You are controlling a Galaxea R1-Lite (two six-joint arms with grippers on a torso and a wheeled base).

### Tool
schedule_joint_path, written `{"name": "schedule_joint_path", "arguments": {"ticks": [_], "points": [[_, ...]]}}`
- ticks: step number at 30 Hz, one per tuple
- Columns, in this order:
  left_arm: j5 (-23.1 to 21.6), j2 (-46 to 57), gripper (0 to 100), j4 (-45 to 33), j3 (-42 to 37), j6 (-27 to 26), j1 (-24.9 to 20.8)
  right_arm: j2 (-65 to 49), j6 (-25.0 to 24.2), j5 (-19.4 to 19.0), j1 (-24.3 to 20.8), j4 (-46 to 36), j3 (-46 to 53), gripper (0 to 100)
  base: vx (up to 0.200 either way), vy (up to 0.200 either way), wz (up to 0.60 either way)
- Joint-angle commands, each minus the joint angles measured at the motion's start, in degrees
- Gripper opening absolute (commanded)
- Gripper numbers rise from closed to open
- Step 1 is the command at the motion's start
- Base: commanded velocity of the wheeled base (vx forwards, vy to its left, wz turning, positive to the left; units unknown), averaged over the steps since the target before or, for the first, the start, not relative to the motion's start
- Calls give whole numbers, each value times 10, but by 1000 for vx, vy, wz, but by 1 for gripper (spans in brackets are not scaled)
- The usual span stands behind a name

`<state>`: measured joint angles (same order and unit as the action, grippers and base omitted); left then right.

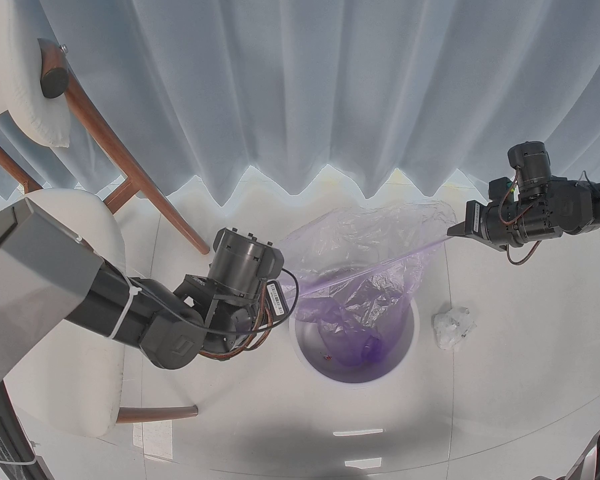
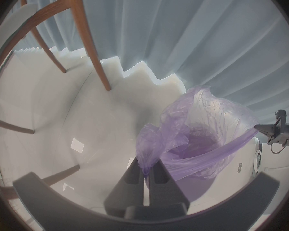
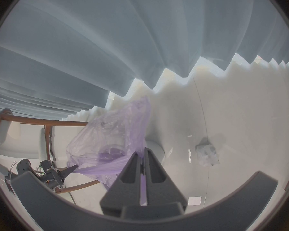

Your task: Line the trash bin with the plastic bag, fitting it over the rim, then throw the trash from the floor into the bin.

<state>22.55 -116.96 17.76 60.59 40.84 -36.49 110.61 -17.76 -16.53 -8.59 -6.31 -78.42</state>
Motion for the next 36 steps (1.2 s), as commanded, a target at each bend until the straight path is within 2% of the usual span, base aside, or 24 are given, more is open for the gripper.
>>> {"name": "schedule_joint_path", "arguments": {"ticks": [1,6,14,18,27,29,36], "points": [[7,1,0,-4,-39,32,-3,45,-3,-1,3,8,24,0,0,0,0],[7,-71,0,1,-27,69,6,73,-2,0,9,21,61,0,0,0,0],[4,-122,0,1,3,89,8,111,-5,3,20,137,130,0,0,0,0],[4,-136,0,-2,24,95,16,119,-13,4,19,162,143,0,0,0,0],[5,-86,0,-5,-27,91,-17,56,-10,8,21,162,253,0,0,0,0],[5,-84,0,-4,-47,91,-38,44,-10,7,18,165,297,0,0,0,0],[7,-65,0,-4,-86,88,-89,21,-9,5,1,177,351,0,0,0,0]]}}
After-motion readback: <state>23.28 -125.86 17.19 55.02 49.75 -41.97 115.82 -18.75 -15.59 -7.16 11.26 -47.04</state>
